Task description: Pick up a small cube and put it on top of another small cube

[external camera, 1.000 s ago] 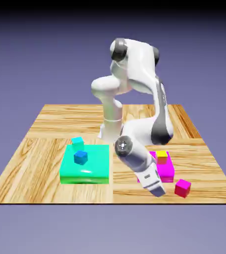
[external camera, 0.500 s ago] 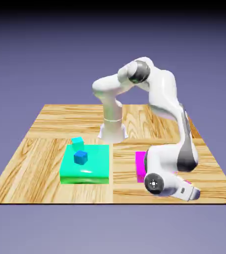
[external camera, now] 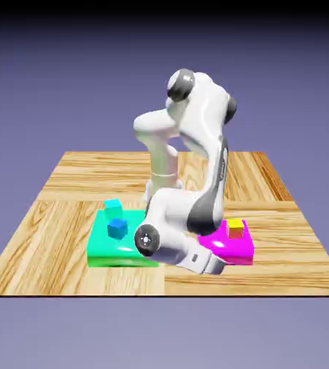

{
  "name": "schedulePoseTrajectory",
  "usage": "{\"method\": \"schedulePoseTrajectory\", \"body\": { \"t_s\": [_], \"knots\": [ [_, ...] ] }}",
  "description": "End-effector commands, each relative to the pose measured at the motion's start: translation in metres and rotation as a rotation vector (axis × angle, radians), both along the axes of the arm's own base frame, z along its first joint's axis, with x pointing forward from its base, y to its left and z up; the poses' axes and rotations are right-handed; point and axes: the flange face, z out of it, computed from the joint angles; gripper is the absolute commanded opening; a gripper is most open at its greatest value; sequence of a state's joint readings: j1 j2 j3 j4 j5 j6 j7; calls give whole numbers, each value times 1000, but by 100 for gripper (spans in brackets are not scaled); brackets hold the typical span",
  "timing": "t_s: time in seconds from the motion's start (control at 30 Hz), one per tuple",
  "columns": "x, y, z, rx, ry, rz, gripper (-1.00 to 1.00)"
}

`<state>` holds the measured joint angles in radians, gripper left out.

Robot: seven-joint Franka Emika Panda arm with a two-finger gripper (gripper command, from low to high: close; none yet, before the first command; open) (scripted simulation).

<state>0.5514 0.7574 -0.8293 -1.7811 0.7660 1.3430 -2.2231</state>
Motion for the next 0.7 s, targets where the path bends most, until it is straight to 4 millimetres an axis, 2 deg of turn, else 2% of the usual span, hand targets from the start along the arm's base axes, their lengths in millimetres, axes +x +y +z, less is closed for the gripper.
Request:
{"method": "schedulePoseTrajectory", "body": {
  "t_s": [0.0,0.07,0.17,0.27,0.33,0.4,0.53,0.57,0.6,0.63,0.67],
  "knots": [
    [-13,-28,8,-2,1,-9,-100],
    [-44,-80,22,-1,9,-24,-100],
    [-100,-148,40,20,25,-47,-100],
    [-167,-201,52,65,44,-69,-100],
    [-215,-229,57,108,55,-82,-100],
    [-216,-229,58,109,55,-82,-100],
    [-241,-203,15,110,54,-82,-100],
    [-245,-199,10,109,55,-82,-100],
    [-245,-199,10,109,55,-82,100],
    [-245,-199,10,109,55,-82,100],
    [-238,-206,20,110,54,-82,100]
  ]
}}
